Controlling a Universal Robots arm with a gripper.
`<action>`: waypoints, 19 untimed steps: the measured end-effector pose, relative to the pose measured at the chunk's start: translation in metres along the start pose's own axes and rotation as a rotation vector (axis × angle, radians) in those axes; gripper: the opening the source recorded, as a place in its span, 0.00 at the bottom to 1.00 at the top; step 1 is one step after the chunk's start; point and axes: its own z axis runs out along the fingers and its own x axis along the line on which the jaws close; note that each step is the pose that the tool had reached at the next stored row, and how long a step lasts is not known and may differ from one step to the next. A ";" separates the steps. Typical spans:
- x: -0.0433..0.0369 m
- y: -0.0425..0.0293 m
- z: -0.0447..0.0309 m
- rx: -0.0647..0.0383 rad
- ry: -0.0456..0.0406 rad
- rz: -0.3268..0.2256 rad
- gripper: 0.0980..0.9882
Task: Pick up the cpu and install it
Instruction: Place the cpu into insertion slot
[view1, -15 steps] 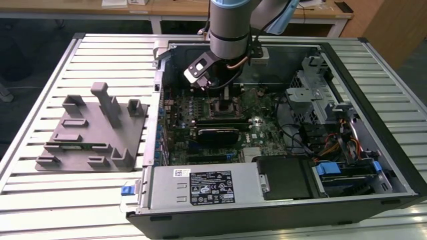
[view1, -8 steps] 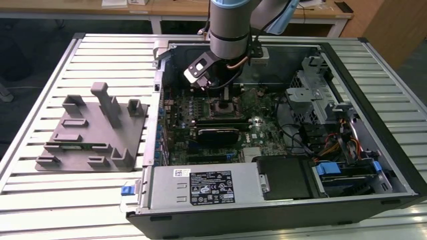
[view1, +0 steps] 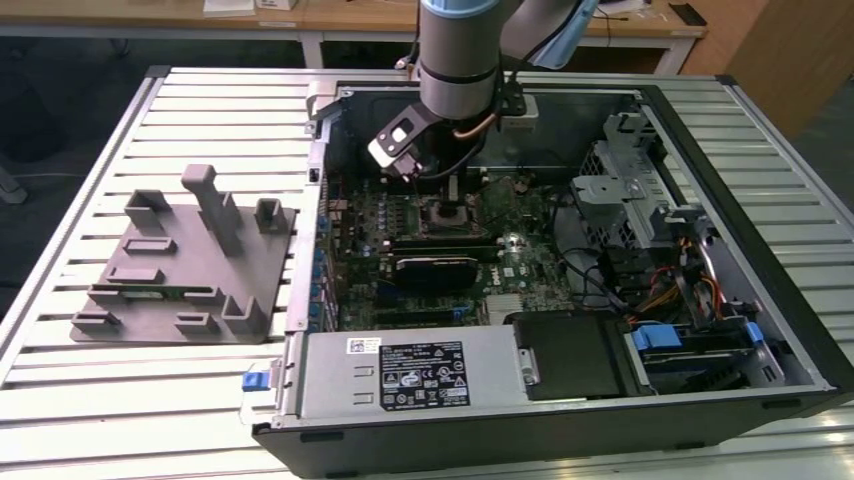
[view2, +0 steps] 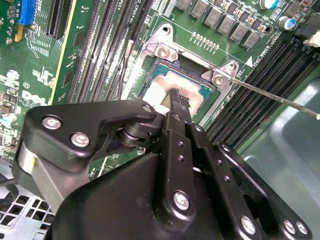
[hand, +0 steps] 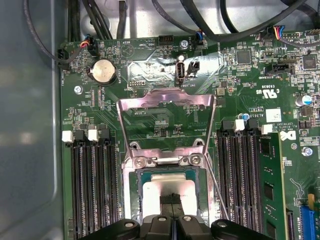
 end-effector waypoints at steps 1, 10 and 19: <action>0.0000 0.0000 0.0002 0.000 0.0000 0.000 0.01; -0.0001 -0.0001 0.0028 0.000 0.0003 0.000 0.01; 0.0000 -0.0002 0.0036 0.000 0.0006 0.000 0.01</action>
